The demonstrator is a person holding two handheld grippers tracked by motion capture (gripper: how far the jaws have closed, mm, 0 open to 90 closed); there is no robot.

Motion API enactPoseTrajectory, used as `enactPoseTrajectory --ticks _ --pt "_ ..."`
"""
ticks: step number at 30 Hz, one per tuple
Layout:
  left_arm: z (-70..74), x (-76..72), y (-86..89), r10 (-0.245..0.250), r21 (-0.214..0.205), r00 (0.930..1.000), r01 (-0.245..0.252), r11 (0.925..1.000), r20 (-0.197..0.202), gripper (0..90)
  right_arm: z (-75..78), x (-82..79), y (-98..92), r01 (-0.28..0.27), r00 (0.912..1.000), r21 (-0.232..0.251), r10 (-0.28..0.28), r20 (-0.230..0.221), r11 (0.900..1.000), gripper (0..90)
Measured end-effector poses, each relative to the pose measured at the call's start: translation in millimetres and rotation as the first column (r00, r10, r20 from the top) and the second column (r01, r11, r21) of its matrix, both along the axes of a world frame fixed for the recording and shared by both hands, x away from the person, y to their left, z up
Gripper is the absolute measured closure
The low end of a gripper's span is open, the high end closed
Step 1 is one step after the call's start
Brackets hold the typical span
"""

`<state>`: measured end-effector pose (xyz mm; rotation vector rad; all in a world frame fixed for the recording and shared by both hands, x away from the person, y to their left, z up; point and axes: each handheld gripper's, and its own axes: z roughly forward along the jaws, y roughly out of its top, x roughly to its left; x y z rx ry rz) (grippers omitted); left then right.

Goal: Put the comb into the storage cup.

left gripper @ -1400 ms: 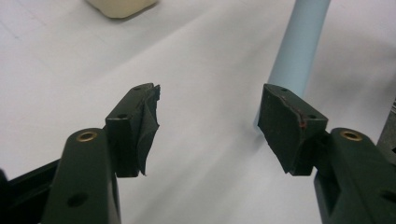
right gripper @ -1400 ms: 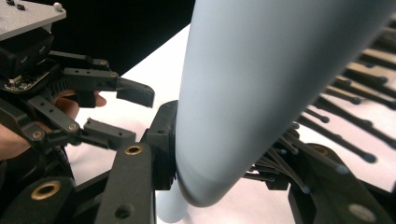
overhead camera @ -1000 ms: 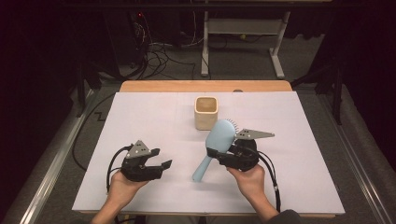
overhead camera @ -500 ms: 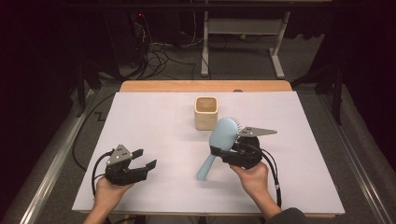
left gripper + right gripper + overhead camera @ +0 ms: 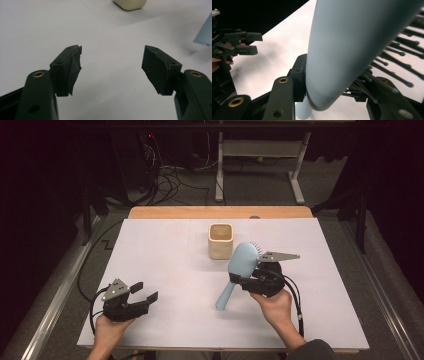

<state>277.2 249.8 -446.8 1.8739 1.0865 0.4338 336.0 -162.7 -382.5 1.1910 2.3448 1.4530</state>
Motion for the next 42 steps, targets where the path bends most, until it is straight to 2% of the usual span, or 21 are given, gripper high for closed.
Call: enactPoseTrajectory --ticks 8,16,21,23,31,42 --pt "-6.6 -3.0 12.7 0.031 -0.022 0.9995 -0.031 0.9993 -0.012 31.7 1.9 1.5 -4.4 0.005 1.0000 -0.018 -0.005 0.001 0.9998 56.9" --pt "-9.6 -6.1 20.6 0.067 -0.029 0.9976 -0.067 0.9974 0.016 31.9 5.5 4.7 -6.9 0.009 0.9999 -0.039 -0.009 -0.005 0.9992 56.9" --pt "-17.8 -6.8 24.5 0.088 -0.027 0.9961 -0.088 0.9957 0.007 31.5 11.2 6.1 -9.6 0.016 0.9999 -0.045 -0.016 0.002 0.9989 56.9" --pt "-20.6 -6.7 25.6 0.092 -0.018 0.9958 -0.092 0.9956 0.003 31.4 13.2 6.9 -9.9 0.019 0.9998 -0.049 -0.019 0.005 0.9986 56.9" --pt "-23.5 -8.8 28.6 0.098 -0.032 0.9952 -0.098 0.9947 0.002 31.5 16.2 10.8 -10.9 0.027 0.9996 -0.060 -0.026 0.007 0.9979 56.9" --pt "-25.0 -9.3 27.6 0.091 -0.024 0.9958 -0.091 0.9955 0.001 31.1 21.6 16.7 -13.2 0.037 0.9993 -0.075 -0.036 0.010 0.9965 56.9"
